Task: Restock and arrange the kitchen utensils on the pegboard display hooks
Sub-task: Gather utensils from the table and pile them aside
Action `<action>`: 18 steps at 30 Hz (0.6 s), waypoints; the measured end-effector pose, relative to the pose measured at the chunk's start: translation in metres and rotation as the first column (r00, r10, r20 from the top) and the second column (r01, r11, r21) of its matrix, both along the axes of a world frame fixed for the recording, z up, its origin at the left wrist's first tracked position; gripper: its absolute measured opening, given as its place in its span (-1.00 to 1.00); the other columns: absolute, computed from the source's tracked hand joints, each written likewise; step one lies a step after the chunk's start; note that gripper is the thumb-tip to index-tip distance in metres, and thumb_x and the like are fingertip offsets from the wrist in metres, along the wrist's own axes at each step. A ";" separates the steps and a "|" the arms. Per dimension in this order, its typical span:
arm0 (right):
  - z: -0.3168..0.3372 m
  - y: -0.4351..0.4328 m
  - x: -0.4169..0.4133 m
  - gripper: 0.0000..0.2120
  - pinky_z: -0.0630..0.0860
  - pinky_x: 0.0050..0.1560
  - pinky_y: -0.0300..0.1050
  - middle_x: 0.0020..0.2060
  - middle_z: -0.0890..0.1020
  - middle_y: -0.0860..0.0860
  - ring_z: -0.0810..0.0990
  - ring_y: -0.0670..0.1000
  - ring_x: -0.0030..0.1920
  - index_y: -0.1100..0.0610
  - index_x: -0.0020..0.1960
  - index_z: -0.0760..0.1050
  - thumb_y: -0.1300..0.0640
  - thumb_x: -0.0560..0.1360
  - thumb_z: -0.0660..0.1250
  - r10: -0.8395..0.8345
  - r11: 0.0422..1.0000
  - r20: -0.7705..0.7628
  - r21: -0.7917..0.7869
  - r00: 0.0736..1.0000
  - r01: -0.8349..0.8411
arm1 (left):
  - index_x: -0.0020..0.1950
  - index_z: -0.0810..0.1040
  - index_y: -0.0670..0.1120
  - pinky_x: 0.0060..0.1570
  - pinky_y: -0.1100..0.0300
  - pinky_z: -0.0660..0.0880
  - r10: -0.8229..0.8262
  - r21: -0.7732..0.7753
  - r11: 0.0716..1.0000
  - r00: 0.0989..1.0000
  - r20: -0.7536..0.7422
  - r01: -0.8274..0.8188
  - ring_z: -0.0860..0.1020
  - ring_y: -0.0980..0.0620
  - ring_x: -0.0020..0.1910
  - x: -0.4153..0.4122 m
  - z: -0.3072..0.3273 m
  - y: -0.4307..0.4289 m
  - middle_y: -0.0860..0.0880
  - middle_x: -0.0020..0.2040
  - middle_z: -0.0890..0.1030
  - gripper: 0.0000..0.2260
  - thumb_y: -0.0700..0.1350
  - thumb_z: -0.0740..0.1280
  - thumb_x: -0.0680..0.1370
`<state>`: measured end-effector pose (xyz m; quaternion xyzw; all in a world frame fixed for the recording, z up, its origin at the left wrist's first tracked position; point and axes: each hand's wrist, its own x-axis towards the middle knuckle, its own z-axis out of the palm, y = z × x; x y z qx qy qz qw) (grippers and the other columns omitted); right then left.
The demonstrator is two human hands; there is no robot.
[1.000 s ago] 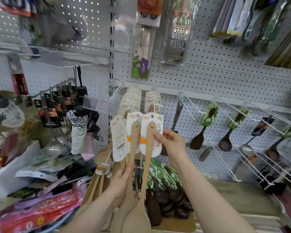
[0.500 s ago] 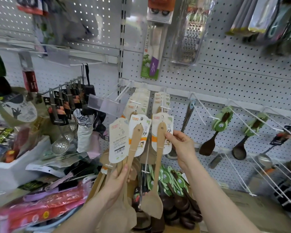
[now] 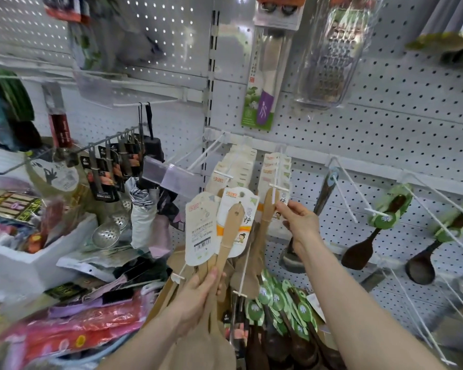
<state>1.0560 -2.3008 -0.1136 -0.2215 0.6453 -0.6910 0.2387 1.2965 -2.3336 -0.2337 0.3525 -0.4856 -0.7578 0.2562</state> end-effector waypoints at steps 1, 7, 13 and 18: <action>0.001 -0.005 -0.001 -0.91 0.47 -0.15 -0.24 -0.19 0.66 -0.04 0.56 -0.08 -0.19 0.06 -0.08 0.62 0.15 0.45 0.51 -0.009 1.000 0.004 -0.003 1.000 0.009 | 0.02 0.66 -0.13 -0.08 0.17 0.47 0.006 -0.001 1.000 1.000 -0.006 -0.006 0.51 0.02 -0.17 -0.001 0.000 -0.001 -0.06 -0.18 0.57 -0.62 0.15 0.31 0.48; -0.006 -0.021 0.005 -0.71 0.48 -0.05 -0.06 -0.15 0.53 -0.01 0.50 -0.01 -0.18 0.11 0.03 0.46 0.07 0.43 0.51 -0.143 0.989 0.009 0.035 0.990 0.143 | -0.03 0.69 -0.03 0.06 0.08 0.46 0.015 -0.019 1.000 0.999 -0.048 -0.016 0.53 0.02 -0.14 0.001 -0.002 -0.005 -0.07 -0.10 0.62 -0.69 0.17 0.35 0.45; -0.015 0.001 0.054 -0.73 0.41 -0.26 -0.14 -0.34 0.50 0.01 0.44 -0.04 -0.34 0.14 -0.17 0.51 -0.03 0.60 0.30 -0.041 0.999 -0.031 0.030 0.999 0.042 | 0.05 0.63 -0.13 0.05 0.11 0.43 -0.046 -0.030 0.999 0.998 -0.039 0.045 0.53 0.06 -0.18 0.005 0.001 0.003 -0.04 -0.17 0.59 -0.62 0.15 0.29 0.48; -0.008 0.023 0.089 -0.70 0.45 -0.29 -0.25 -0.30 0.64 -0.03 0.55 -0.09 -0.31 0.16 -0.07 0.61 -0.02 0.63 0.23 0.067 0.998 -0.107 0.011 0.992 -0.066 | 0.07 0.57 -0.20 -0.04 0.19 0.42 -0.059 0.004 0.998 0.996 -0.069 0.059 0.45 0.04 -0.21 0.011 0.005 0.020 -0.05 -0.21 0.53 -0.70 0.02 0.23 0.58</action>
